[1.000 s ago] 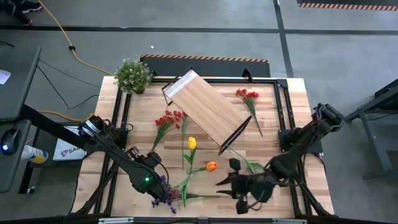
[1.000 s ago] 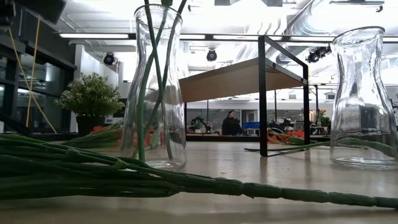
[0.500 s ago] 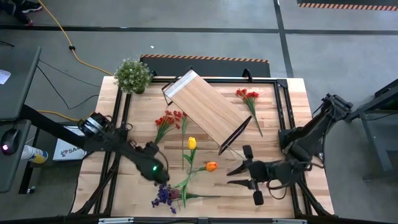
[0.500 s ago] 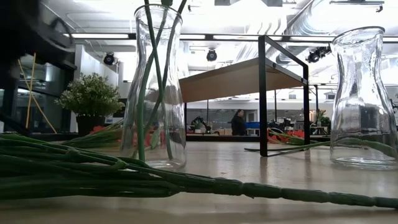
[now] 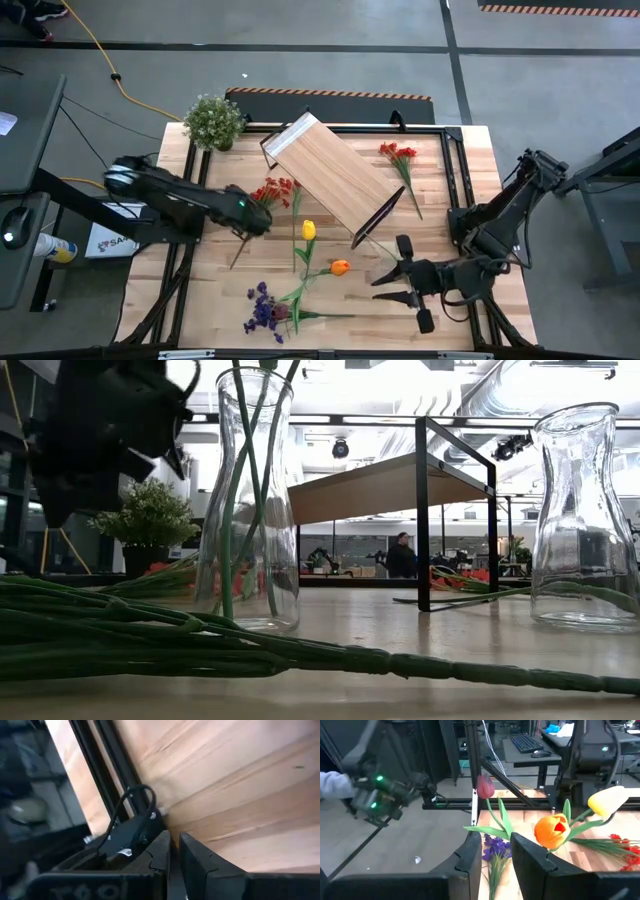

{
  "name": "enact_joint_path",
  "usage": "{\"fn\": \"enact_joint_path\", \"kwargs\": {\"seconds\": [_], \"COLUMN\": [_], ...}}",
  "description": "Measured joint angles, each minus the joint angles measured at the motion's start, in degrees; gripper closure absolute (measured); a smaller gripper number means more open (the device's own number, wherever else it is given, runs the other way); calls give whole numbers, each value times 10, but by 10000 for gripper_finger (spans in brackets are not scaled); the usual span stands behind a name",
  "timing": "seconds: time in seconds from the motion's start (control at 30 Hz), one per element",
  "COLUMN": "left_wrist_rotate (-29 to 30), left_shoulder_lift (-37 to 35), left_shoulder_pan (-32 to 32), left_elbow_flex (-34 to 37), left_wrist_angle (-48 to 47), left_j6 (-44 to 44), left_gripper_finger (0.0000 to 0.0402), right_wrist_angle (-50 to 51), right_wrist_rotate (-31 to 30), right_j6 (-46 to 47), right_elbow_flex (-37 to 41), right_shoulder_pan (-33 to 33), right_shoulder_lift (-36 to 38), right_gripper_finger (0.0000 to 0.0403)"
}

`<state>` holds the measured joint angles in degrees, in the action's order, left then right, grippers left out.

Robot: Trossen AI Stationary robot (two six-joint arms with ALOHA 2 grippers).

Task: Pick and place flowers into a vace then onto a shelf
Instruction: Put the red tulip into the left transparent vase

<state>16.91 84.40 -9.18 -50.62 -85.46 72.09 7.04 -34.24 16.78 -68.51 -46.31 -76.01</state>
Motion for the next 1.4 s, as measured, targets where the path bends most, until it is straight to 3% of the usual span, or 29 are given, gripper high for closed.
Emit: {"fn": "enact_joint_path", "kwargs": {"seconds": [0.27,0.47,0.7,0.9,1.03,1.4], "left_wrist_rotate": [-29,-32,-70,-81,-120,-137], "left_shoulder_lift": [-199,-275,-241,-177,-144,-132], "left_shoulder_pan": [67,123,168,167,167,167], "left_elbow_flex": [22,22,22,22,30,42], "left_wrist_angle": [183,329,387,443,483,501], "left_j6": [5,3,-16,-13,-28,-28], "left_gripper_finger": [328,328,328,328,328,328], "right_wrist_angle": [-3,-5,-9,-9,-10,-13], "right_wrist_rotate": [-53,-63,-62,-68,-68,-63], "right_j6": [-22,-29,-38,-38,-35,-37], "right_elbow_flex": [0,0,0,0,0,0], "right_shoulder_pan": [-2,5,7,7,7,4], "right_shoulder_lift": [0,2,3,3,3,3], "right_gripper_finger": [309,309,309,309,309,308]}}
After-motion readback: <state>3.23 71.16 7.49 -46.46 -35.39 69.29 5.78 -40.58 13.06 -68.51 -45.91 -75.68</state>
